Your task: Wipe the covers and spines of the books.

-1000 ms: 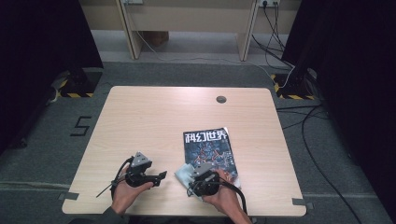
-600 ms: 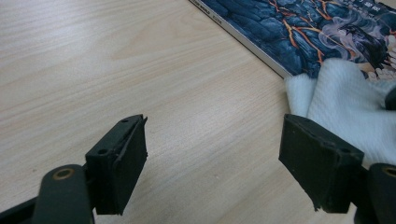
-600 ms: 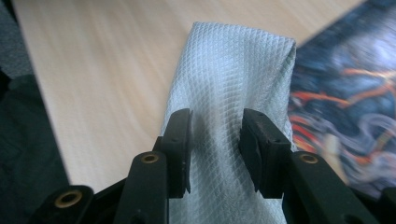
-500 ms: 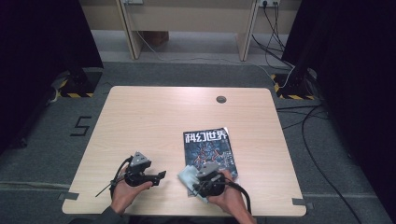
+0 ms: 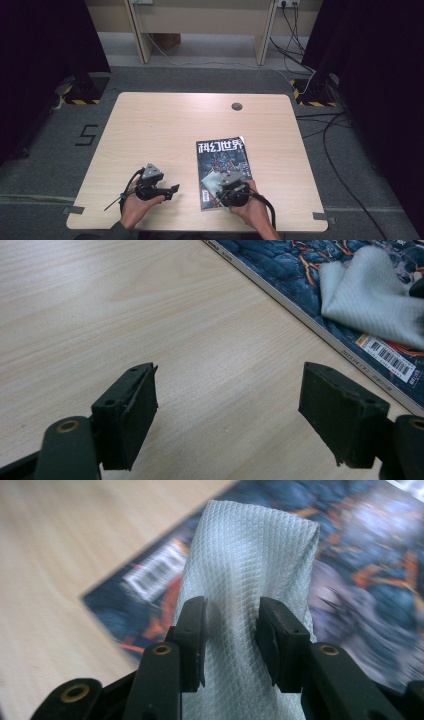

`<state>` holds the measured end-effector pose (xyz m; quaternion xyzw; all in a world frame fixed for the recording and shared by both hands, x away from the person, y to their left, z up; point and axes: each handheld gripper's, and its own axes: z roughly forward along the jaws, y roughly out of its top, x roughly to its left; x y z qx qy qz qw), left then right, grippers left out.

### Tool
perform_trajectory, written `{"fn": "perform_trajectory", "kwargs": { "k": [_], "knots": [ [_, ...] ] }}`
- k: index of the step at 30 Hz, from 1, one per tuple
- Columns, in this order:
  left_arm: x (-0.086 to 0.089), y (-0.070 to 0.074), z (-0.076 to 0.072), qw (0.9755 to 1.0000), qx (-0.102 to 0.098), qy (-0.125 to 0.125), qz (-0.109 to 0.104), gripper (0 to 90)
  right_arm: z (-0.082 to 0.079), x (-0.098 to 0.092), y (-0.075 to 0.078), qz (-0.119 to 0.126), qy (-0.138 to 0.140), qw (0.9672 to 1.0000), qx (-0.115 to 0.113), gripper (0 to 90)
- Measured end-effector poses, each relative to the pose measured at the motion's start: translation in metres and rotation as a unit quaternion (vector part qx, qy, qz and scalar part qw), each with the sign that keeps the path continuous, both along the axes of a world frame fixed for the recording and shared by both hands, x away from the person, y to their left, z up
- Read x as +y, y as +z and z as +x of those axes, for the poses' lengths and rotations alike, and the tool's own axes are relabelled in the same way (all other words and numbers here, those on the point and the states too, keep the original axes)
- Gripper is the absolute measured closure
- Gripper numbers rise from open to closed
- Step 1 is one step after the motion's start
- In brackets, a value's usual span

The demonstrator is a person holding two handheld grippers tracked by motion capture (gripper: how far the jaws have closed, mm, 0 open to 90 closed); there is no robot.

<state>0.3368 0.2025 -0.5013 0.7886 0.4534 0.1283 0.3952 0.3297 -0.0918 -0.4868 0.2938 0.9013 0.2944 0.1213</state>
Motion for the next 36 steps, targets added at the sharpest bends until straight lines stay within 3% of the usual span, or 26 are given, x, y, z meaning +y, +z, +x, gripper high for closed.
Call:
{"fn": "perform_trajectory", "kwargs": {
  "k": [3,20,26,28,32,33,34,35,36],
  "knots": [
    [-0.001,-0.001,0.000,1.0000,0.001,-0.002,0.002,22.6,-0.012,0.020,-0.001,0.005,0.033,0.9994,0.004,64.5],
    [-0.001,0.000,0.000,1.0000,0.001,-0.002,0.000,22.6,-0.020,0.034,-0.003,0.021,0.067,0.9975,0.013,63.8],
    [-0.001,0.000,0.000,1.0000,0.001,-0.003,-0.002,22.5,-0.007,0.011,-0.001,0.022,0.033,0.9989,0.025,64.2],
    [-0.002,0.000,0.000,1.0000,0.001,-0.006,-0.006,22.5,0.000,-0.007,0.001,0.007,0.002,0.9997,0.023,64.2],
    [-0.002,0.000,0.000,0.9999,0.002,-0.009,-0.007,22.4,0.003,-0.030,0.003,0.004,-0.024,0.9993,0.028,64.1],
    [-0.003,-0.001,0.000,0.9999,0.002,-0.009,-0.007,22.2,0.005,-0.046,0.003,0.003,-0.046,0.9986,0.027,64.1],
    [-0.004,-0.001,0.000,0.9999,0.003,-0.013,-0.007,22.2,0.005,-0.046,0.003,0.003,-0.046,0.9986,0.027,64.1],
    [-0.007,-0.002,-0.001,0.9997,0.005,-0.021,-0.008,21.9,0.007,-0.060,0.005,-0.001,-0.067,0.9974,0.027,64.1],
    [-0.007,-0.002,-0.001,0.9997,0.005,-0.021,-0.008,21.9,0.007,-0.060,0.005,-0.001,-0.067,0.9974,0.027,64.1]
  ]
}}
